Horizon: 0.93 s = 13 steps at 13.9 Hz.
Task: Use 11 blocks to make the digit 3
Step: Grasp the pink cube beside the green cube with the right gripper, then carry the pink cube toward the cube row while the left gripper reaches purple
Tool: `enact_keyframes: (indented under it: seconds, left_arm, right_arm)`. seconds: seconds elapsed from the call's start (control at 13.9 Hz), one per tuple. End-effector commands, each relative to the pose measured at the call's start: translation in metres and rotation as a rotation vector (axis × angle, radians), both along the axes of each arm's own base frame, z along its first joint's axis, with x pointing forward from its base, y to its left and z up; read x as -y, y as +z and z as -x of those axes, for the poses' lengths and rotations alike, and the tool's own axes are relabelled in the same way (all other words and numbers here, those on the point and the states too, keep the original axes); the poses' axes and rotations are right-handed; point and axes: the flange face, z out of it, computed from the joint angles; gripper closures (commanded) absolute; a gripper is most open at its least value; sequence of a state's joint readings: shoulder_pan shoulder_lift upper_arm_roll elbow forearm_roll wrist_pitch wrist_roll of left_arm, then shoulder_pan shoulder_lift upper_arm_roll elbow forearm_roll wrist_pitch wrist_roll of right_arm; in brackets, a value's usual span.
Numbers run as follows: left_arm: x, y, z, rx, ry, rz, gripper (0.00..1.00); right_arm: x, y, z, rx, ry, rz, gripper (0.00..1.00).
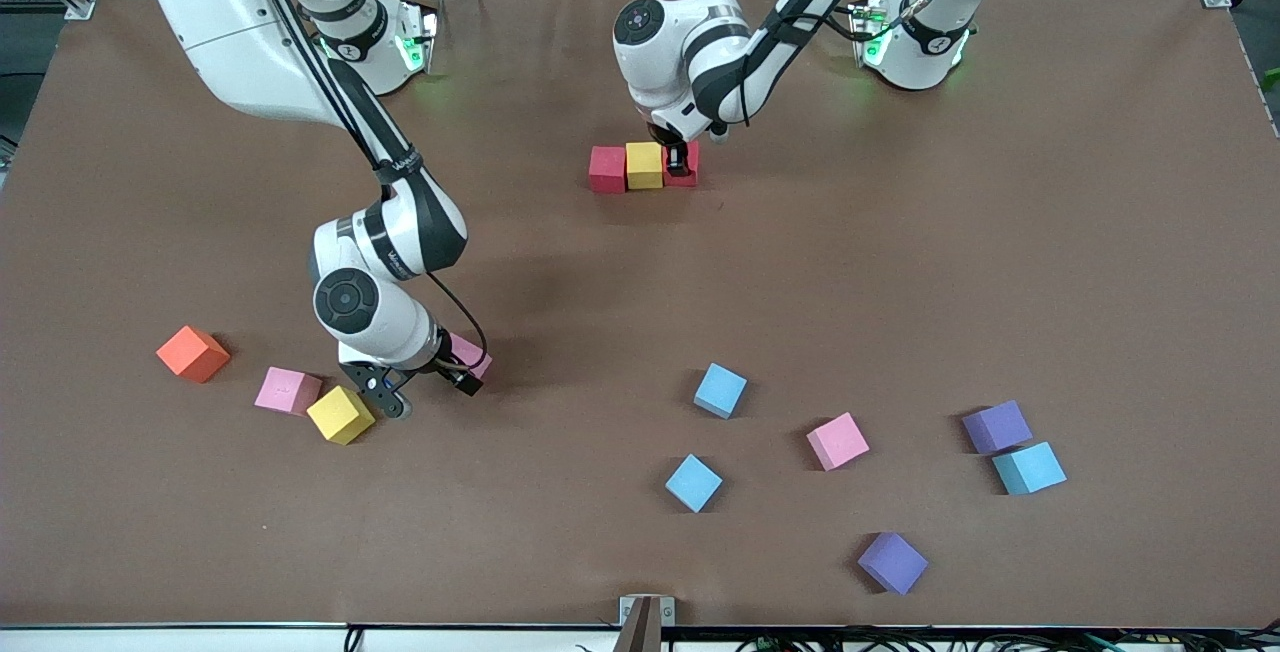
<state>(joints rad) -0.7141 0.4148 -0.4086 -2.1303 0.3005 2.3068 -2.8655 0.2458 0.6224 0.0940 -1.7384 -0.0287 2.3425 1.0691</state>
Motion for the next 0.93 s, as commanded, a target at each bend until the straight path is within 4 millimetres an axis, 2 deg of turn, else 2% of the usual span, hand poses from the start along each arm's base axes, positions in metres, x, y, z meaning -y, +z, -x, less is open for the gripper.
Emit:
enact_keyframes:
  seconds: [0.0, 0.14, 0.22, 0.29, 0.36, 0.43, 0.72, 0.86]
  left_arm:
    - [0.007, -0.002, 0.016, 0.122, 0.287, -0.002, 0.86]
    - [0.007, -0.002, 0.016, 0.124, 0.295, -0.002, 0.86]
    - [0.007, -0.002, 0.016, 0.124, 0.295, -0.002, 0.82]
    - [0.006, -0.004, 0.015, 0.122, 0.295, -0.005, 0.71]
    - [0.006, -0.004, 0.015, 0.125, 0.29, -0.004, 0.44]
    - [0.005, -0.004, 0.01, 0.131, 0.293, -0.005, 0.0]
    - [0.003, 0.004, -0.001, 0.145, 0.314, 0.001, 0.0]
    - [0.004, 0.011, -0.002, 0.153, 0.315, 0.009, 0.0]
  right_arm:
    - [0.0, -0.005, 0.002, -0.001, 0.03, 0.018, 0.0]
    - [0.001, -0.012, 0.004, -0.01, 0.054, 0.02, 0.0]
    - [0.002, -0.012, 0.003, -0.01, 0.056, 0.022, 0.01]
    - [0.003, -0.012, 0.003, -0.01, 0.056, 0.022, 0.12]
    - [0.002, -0.013, 0.003, -0.011, 0.059, 0.022, 0.18]
    - [0.0, -0.013, 0.004, -0.013, 0.061, 0.022, 0.25]
    - [-0.004, -0.012, 0.005, -0.009, 0.079, 0.019, 0.4]
    - [-0.008, -0.012, 0.006, -0.01, 0.142, 0.017, 0.52]
